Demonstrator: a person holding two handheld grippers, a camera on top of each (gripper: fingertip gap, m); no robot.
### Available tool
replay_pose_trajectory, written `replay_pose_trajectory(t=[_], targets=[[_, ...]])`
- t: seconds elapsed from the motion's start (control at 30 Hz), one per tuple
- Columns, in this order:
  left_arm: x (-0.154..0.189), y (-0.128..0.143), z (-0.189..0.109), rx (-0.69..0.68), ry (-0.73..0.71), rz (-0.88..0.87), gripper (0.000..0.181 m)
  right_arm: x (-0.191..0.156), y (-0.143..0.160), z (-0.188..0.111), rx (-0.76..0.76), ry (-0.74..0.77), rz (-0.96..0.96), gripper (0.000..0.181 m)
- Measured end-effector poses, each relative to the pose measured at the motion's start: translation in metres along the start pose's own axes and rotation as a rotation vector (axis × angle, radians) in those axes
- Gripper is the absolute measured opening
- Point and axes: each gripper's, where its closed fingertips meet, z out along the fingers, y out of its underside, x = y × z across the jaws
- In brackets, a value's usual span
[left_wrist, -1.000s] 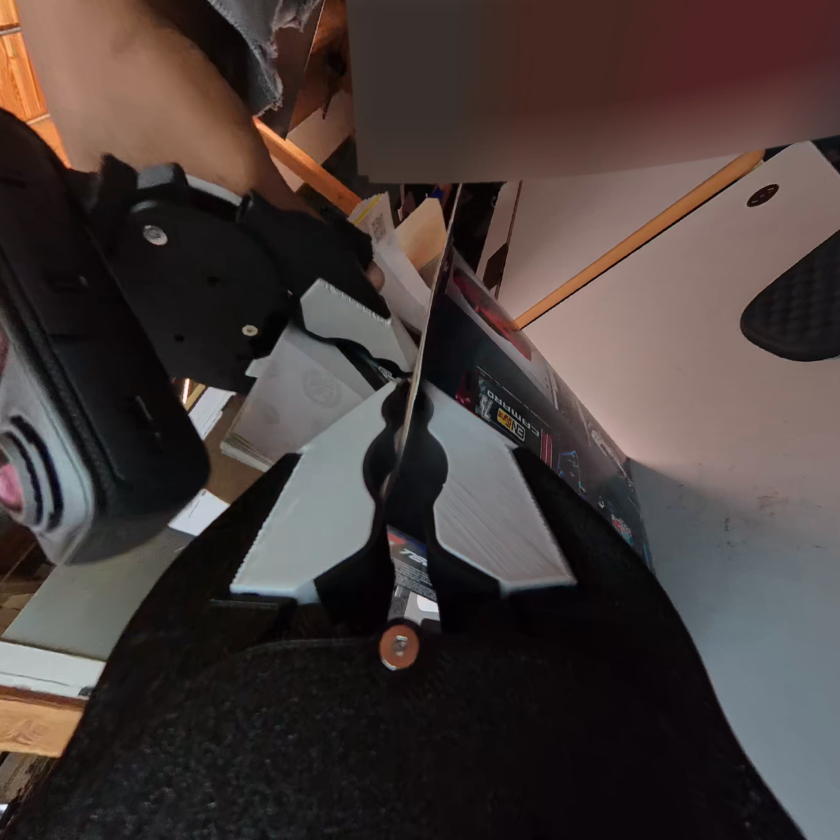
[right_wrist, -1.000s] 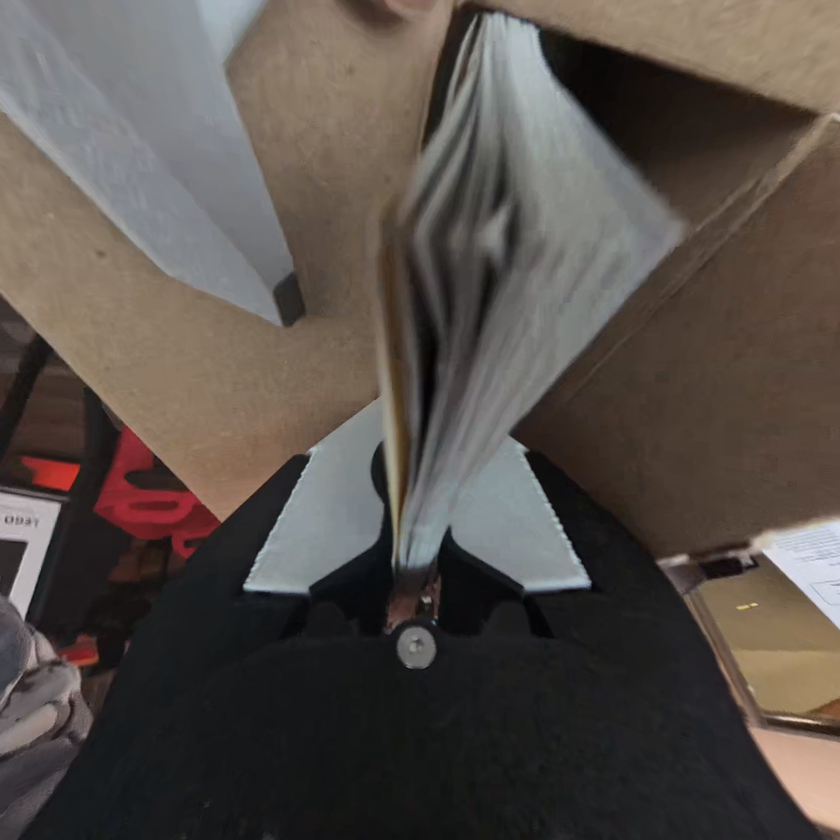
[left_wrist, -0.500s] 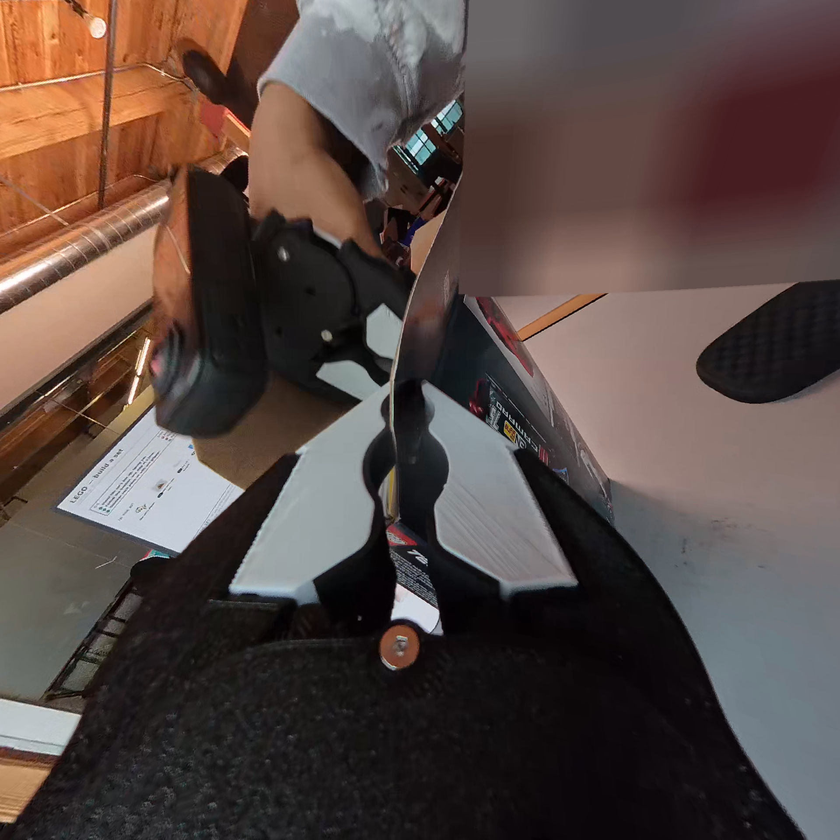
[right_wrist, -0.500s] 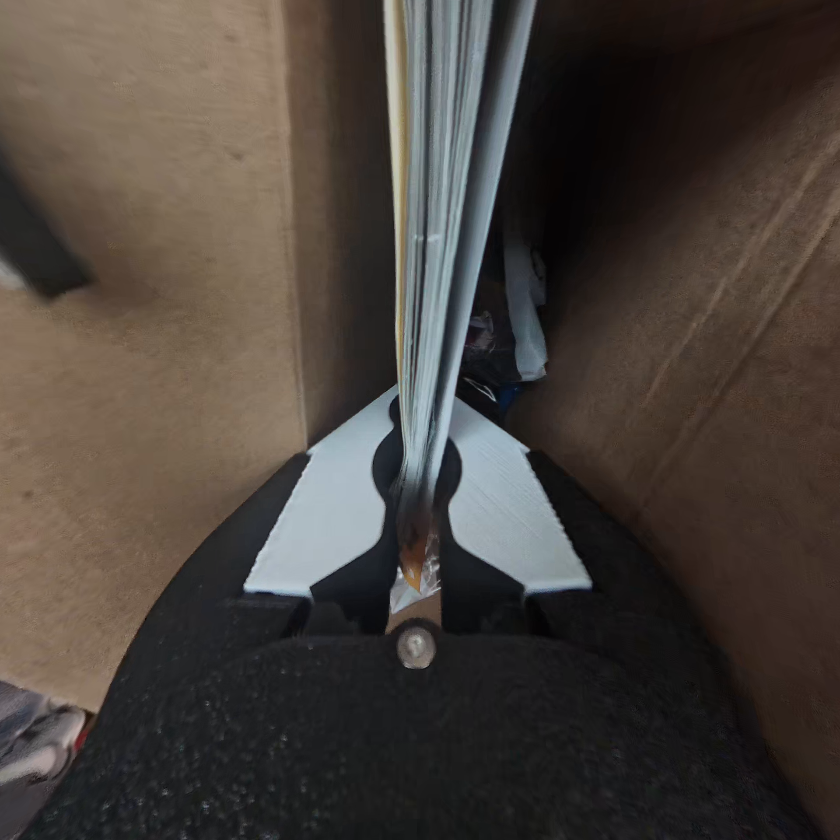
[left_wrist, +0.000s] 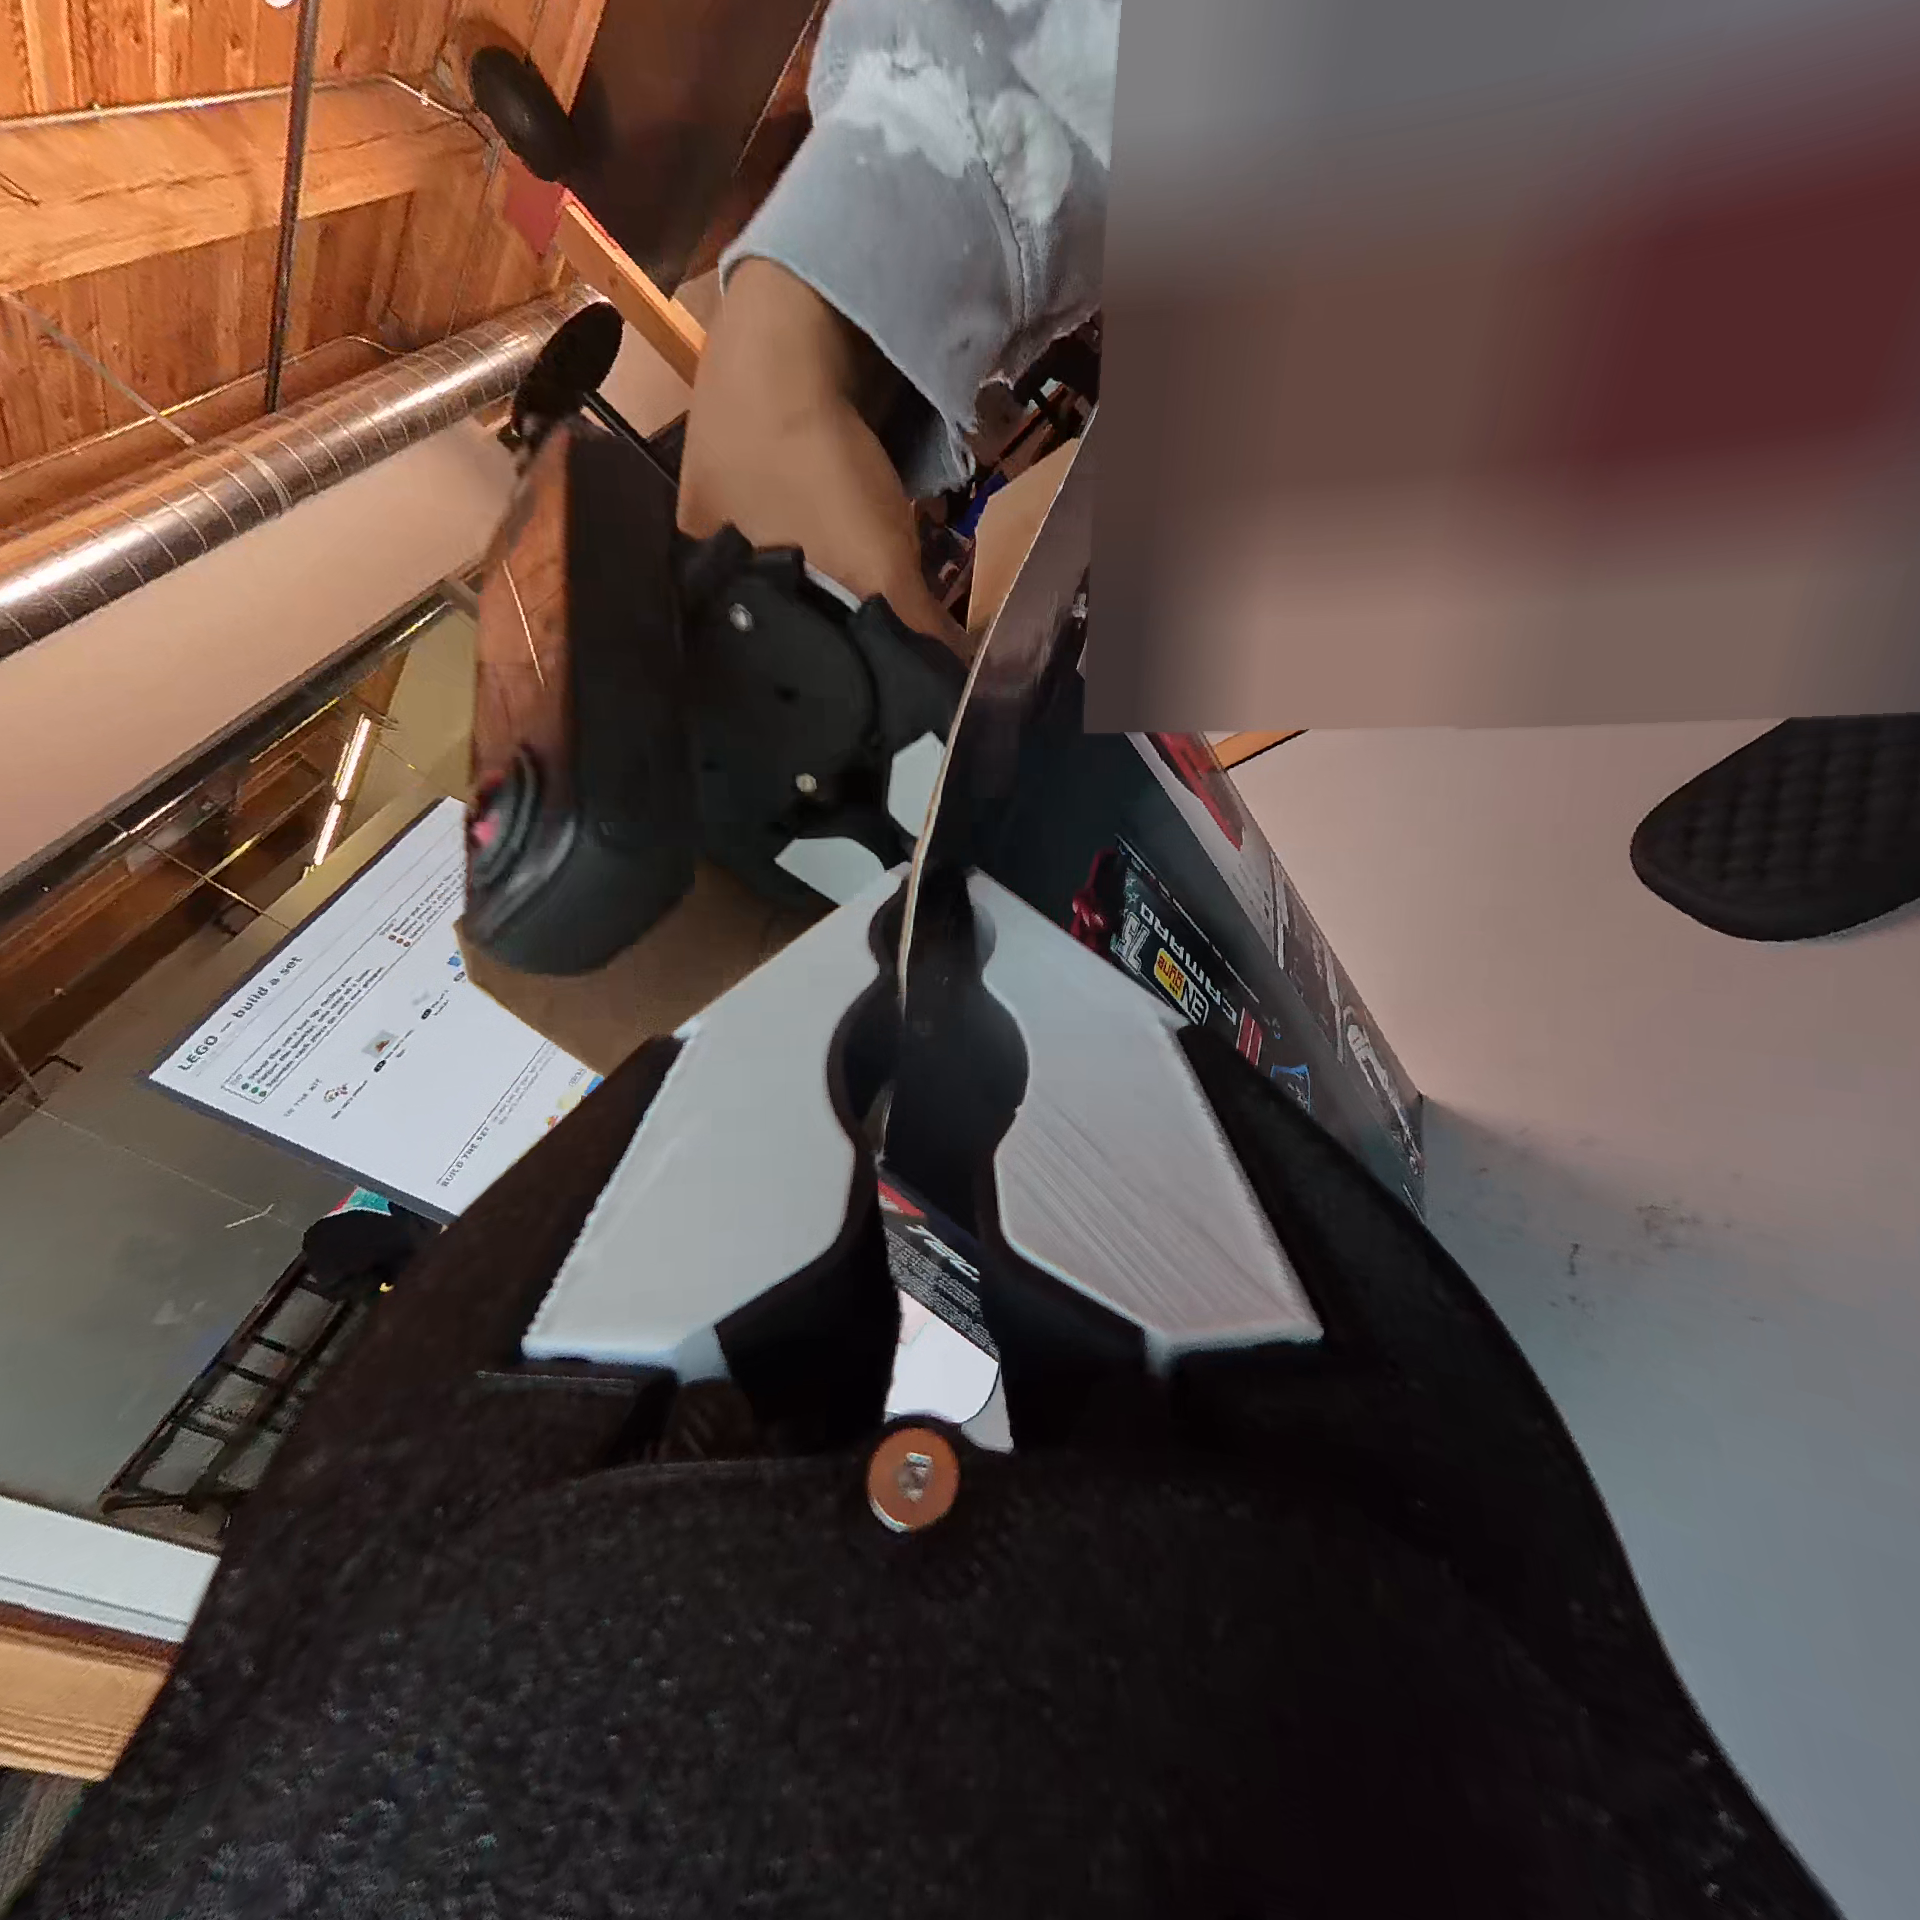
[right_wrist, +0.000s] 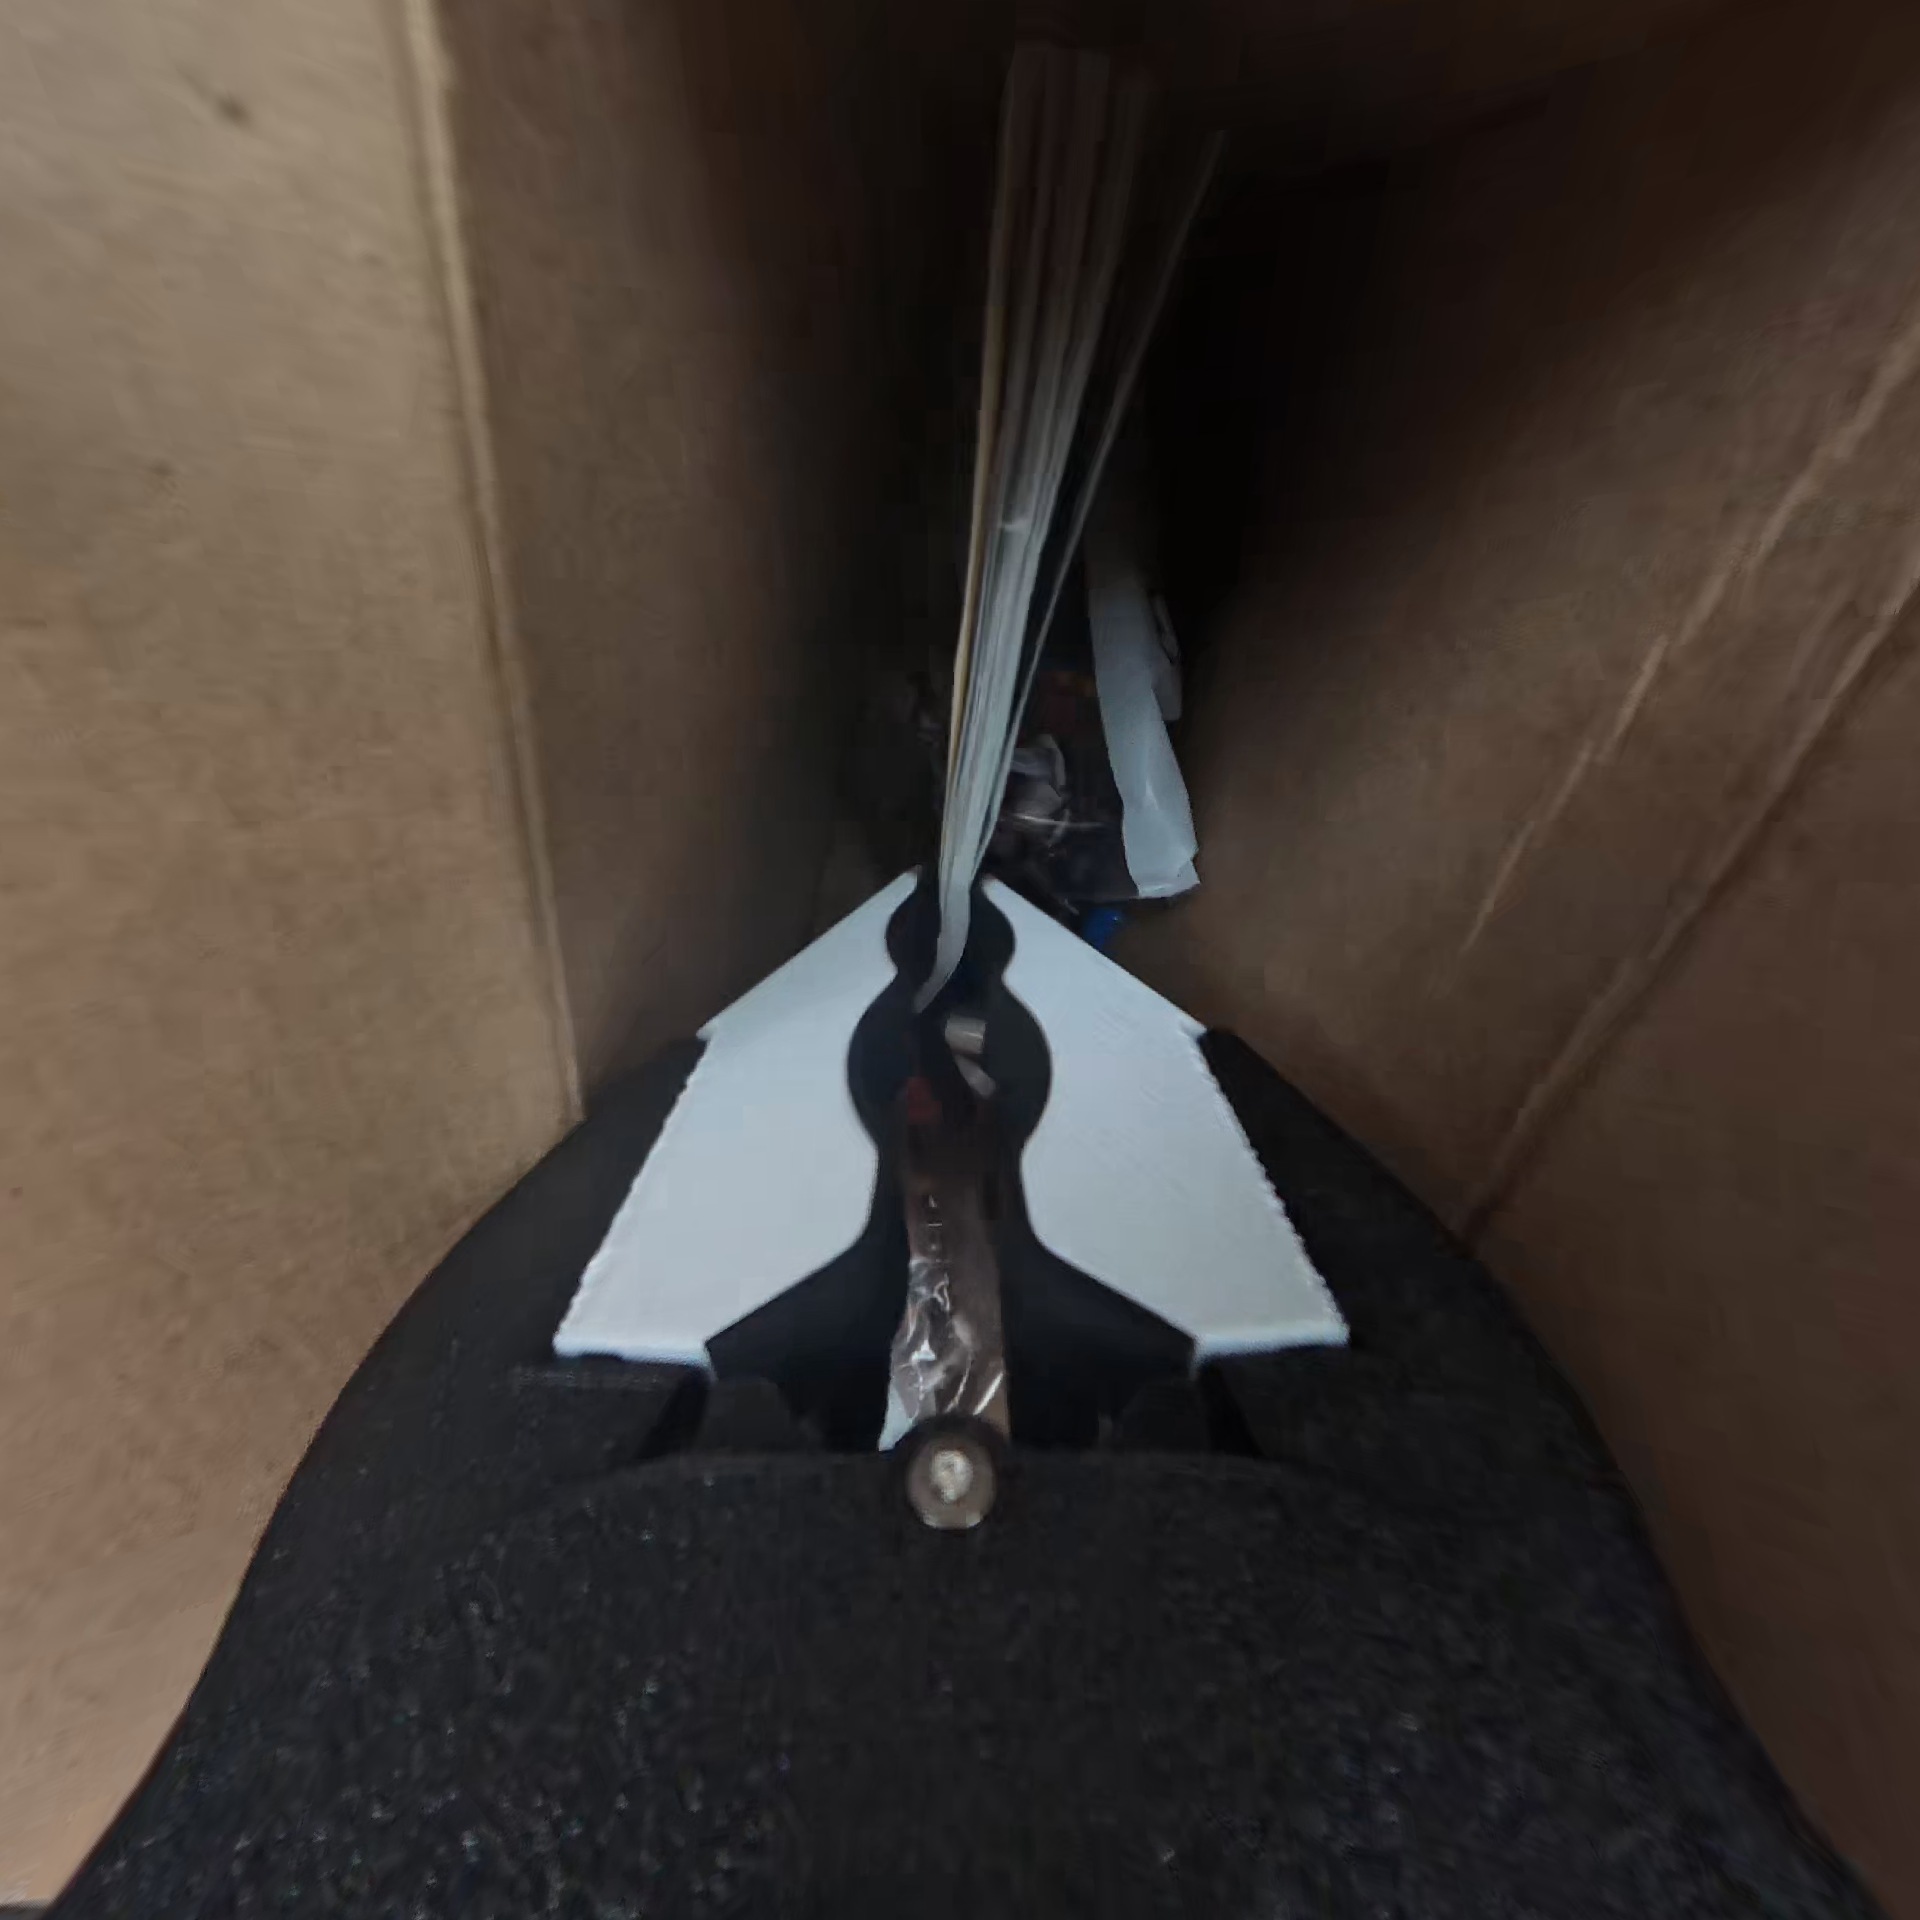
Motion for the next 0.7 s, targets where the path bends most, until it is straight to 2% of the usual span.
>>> replay_pose_trajectory(t=[0.03,0.1,0.2,0.23,0.3,0.37,0.47,0.53,0.57,0.63,0.7], targets=[[0.000,0.001,0.000,-0.005,0.004,-0.007,0.006,0.004,0.002,-0.002,-0.007,0.031,0.011,0.008],[-0.001,0.007,0.002,-0.026,0.000,-0.021,0.005,0.009,-0.004,-0.029,0.114,0.117,-0.018,0.003],[-0.008,0.015,0.007,-0.050,-0.031,-0.031,0.005,0.012,-0.016,-0.124,0.492,0.325,-0.003,0.015],[-0.011,0.017,0.008,-0.054,-0.042,-0.039,0.007,0.011,-0.010,-0.160,0.613,0.430,0.009,0.019],[-0.019,0.019,0.008,-0.054,-0.071,-0.055,0.009,0.004,0.023,-0.208,0.751,0.652,0.037,0.035],[-0.023,0.016,-0.001,-0.006,-0.101,-0.090,0.020,-0.009,0.075,-0.223,0.836,0.814,0.102,0.057],[-0.032,0.008,-0.039,0.153,-0.182,-0.205,0.043,-0.036,0.158,-0.198,1.041,0.923,0.248,0.076],[-0.042,0.013,-0.071,0.266,-0.279,-0.268,0.050,-0.048,0.205,-0.152,1.165,0.956,0.353,0.080],[-0.049,0.025,-0.082,0.284,-0.325,-0.294,0.058,-0.050,0.220,-0.123,1.203,0.970,0.392,0.081],[-0.062,0.055,-0.082,0.271,-0.344,-0.372,0.072,-0.038,0.228,-0.064,1.318,0.950,0.473,0.084],[-0.069,0.077,-0.060,0.260,-0.283,-0.474,0.092,-0.021,0.213,-0.027,1.490,0.914,0.511,0.084]])
